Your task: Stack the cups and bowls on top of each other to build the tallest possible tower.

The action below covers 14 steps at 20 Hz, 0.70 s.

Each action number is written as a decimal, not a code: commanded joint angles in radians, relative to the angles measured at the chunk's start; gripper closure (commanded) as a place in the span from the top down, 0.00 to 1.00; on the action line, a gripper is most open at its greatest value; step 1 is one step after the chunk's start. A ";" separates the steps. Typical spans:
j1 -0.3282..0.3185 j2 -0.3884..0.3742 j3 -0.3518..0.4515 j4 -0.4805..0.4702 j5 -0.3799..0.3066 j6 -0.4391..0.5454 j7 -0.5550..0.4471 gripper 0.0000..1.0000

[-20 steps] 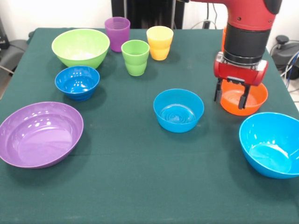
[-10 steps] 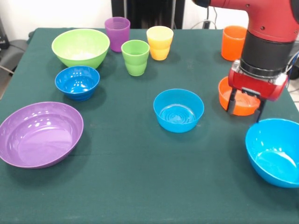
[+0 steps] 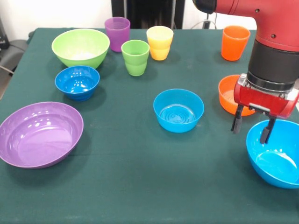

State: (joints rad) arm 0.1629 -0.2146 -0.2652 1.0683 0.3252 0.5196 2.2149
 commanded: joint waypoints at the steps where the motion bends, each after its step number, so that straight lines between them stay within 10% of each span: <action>1: -0.006 0.029 0.045 -0.037 0.007 0.071 0.144 1.00; 14: -0.015 0.054 0.052 -0.052 -0.002 0.067 0.118 1.00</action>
State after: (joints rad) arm 0.1623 -0.2007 -0.2786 1.0389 0.3252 0.5198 2.2149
